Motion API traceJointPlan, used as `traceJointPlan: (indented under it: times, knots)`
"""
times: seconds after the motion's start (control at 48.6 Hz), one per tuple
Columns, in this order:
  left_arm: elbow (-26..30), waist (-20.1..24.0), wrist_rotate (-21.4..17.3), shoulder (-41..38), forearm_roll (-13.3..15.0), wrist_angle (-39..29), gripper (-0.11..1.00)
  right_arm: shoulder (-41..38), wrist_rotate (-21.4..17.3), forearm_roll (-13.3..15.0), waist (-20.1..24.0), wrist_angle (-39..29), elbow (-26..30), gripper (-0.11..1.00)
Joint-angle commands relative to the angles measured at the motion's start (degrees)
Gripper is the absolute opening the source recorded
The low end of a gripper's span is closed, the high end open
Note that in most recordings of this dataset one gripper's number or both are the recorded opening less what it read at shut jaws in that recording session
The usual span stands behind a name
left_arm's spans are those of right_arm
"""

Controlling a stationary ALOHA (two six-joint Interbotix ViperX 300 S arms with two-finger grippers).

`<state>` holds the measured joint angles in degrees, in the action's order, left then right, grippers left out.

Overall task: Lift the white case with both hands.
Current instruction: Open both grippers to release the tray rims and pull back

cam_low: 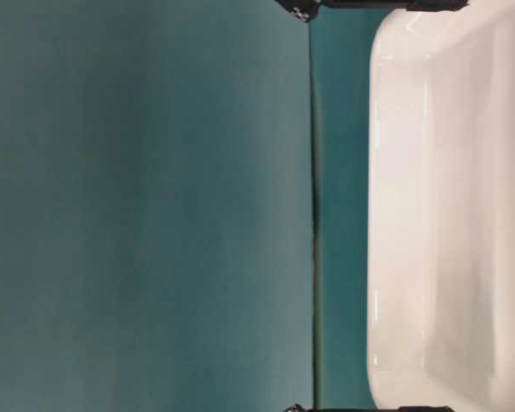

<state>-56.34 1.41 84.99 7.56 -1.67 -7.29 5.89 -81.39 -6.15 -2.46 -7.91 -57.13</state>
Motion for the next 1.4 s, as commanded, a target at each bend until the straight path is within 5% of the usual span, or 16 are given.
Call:
traceJointPlan:
  times: [0.0, 0.267, 0.493, 0.884, 1.172, 1.377]
  knots:
    - [0.62, -0.09, -0.53, -0.09, -0.18, 1.32, 0.95, -0.09, 0.09, 0.18, 0.18, -0.18, 0.62, 0.82]
    - [0.70, -0.09, -2.64, 2.29, -0.18, 2.37, 0.94, 3.60, 0.26, 0.35, 0.18, -3.16, 1.23, 0.84]
    - [0.53, -0.09, -6.42, 9.67, -0.18, 1.32, 0.94, 11.69, 0.26, 4.66, -0.18, -6.50, 3.16, 0.84]
    - [1.67, -0.18, -21.62, 24.17, -0.18, -1.67, 0.94, 25.05, 0.35, 20.83, -0.35, -9.40, 5.10, 0.84]
    - [2.37, -0.18, -32.52, 33.05, -0.09, -5.80, 0.94, 32.61, 3.52, 36.39, -0.35, -7.21, 5.01, 0.84]
    - [2.46, -0.35, -43.15, 37.97, -0.09, -5.54, 0.94, 37.00, 10.81, 39.29, -0.35, -5.80, 4.75, 0.84]
